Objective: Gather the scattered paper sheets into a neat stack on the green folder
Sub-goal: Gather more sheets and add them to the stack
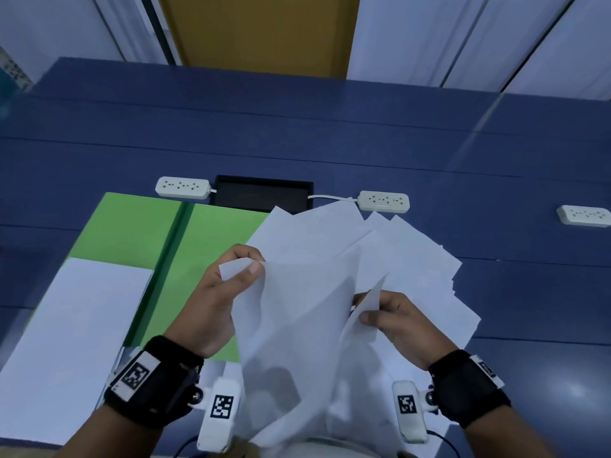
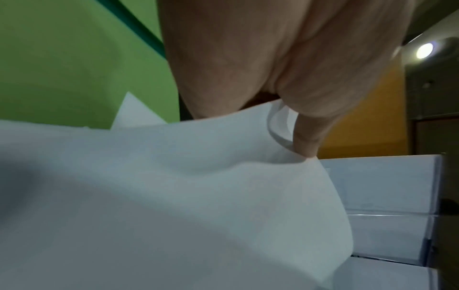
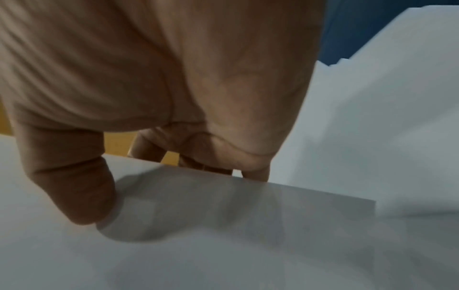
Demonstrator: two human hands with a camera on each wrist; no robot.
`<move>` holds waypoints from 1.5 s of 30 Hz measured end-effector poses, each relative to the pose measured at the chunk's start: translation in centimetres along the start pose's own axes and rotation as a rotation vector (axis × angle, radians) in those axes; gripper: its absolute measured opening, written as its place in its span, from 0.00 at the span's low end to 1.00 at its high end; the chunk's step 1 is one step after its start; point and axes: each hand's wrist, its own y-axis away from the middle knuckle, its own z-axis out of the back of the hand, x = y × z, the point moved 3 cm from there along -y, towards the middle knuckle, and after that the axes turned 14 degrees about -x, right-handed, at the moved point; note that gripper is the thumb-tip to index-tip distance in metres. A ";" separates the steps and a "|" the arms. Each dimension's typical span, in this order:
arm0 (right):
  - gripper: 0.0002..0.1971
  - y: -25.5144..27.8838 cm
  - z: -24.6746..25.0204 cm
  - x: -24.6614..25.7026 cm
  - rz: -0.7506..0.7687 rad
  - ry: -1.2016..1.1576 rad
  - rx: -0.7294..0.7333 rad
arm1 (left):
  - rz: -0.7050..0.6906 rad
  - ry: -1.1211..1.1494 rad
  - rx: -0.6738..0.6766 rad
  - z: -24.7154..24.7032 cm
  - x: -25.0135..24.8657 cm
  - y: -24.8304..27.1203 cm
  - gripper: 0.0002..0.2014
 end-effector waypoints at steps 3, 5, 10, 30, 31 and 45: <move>0.14 0.0 0.4 -1.7 -0.078 -0.094 -0.056 | 0.023 0.050 -0.090 -0.5 1.8 -0.3 0.02; 0.15 0.0 0.6 -2.4 -0.092 -0.122 -0.103 | 0.002 0.032 -0.148 -1.0 2.4 -0.4 0.01; 0.09 -0.8 2.0 -4.2 -0.137 -0.139 -0.343 | -0.070 -0.087 -0.194 -1.3 3.1 -1.3 0.12; 0.08 -6.7 10.9 -6.5 -0.069 0.274 -0.785 | -0.015 -0.821 -0.281 4.5 8.5 -1.8 0.28; 0.10 -7.5 12.4 -6.3 -0.065 0.405 -0.835 | 0.010 -0.857 -0.266 5.2 9.0 -2.0 0.33; 0.24 -12.2 13.1 -6.2 -0.239 1.449 -0.537 | -0.003 -0.939 -0.165 5.3 12.5 -1.1 0.20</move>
